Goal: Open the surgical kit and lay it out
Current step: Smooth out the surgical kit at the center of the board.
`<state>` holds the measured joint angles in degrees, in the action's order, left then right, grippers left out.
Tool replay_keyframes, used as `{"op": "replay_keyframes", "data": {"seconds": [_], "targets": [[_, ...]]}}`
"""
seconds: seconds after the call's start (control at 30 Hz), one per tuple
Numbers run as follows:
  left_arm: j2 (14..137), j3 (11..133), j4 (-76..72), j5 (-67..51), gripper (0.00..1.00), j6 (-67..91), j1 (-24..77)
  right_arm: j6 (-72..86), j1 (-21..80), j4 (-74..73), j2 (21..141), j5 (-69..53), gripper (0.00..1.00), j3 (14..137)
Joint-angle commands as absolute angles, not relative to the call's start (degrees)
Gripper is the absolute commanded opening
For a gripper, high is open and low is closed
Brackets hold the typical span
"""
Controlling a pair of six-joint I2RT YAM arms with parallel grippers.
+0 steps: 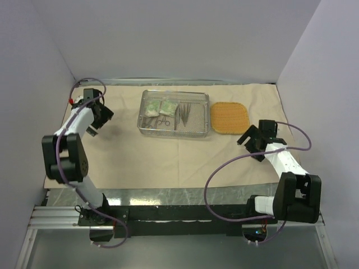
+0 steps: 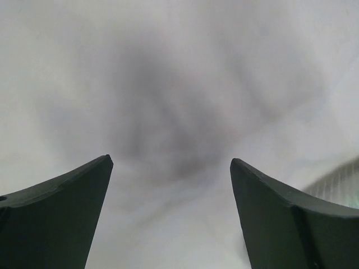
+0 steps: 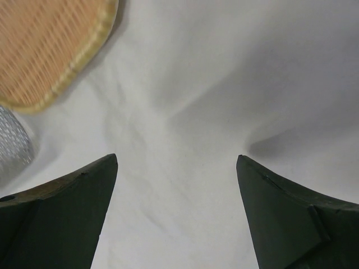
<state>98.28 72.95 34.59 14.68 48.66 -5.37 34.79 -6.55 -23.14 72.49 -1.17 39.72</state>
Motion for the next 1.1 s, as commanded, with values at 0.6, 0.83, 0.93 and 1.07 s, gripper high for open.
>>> {"op": "replay_keyframes", "data": {"seconds": [0.6, 0.83, 0.93, 1.07], "targets": [[102.93, 61.17, 34.81, 17.23, 0.88, 51.77, -24.43, 37.1, -25.66, -14.86, 66.54, -2.46, 0.94, 28.82], [97.48, 67.75, 36.56, 15.73, 0.97, 49.58, -19.63, 35.25, -24.18, -10.55, 66.09, -11.33, 0.95, 29.0], [95.2, 70.13, 37.53, 18.72, 0.98, 47.29, -12.78, 34.54, -19.88, -10.98, 65.74, -12.57, 0.95, 29.62], [90.89, 66.9, 38.49, 21.27, 0.99, 45.79, -4.15, 32.88, -8.38, -14.93, 63.81, -6.26, 0.96, 32.68]]}}
